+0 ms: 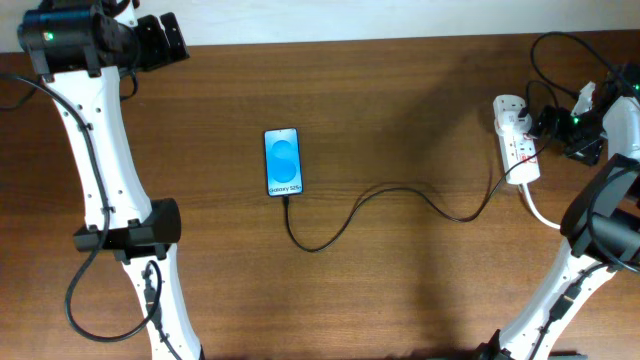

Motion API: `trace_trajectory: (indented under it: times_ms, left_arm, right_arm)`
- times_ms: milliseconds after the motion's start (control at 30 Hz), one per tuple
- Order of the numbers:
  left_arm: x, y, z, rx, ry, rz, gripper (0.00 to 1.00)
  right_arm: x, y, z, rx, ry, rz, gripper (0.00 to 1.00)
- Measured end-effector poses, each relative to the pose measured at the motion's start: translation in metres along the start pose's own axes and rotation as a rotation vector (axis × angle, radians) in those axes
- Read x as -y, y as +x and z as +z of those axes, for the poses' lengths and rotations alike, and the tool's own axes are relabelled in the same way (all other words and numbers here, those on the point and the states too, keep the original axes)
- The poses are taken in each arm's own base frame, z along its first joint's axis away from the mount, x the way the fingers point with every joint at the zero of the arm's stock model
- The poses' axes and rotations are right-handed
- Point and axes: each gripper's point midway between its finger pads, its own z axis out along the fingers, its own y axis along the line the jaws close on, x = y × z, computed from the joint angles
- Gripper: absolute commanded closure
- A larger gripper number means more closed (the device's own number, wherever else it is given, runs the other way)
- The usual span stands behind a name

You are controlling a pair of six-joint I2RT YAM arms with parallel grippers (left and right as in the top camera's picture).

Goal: Plug charger to phone and switch on socket

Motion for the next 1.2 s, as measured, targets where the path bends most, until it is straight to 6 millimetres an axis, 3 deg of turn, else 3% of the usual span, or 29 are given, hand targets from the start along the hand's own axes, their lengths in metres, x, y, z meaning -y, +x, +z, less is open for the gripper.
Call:
trace_trajectory:
  times_ms: [1200]
  left_arm:
    - [-0.0001,0.0003,0.0000,-0.001,0.000,0.000,0.01]
  right_arm:
    - [-0.0044,0.0017,0.0012,-0.002,0.021,-0.017,0.01]
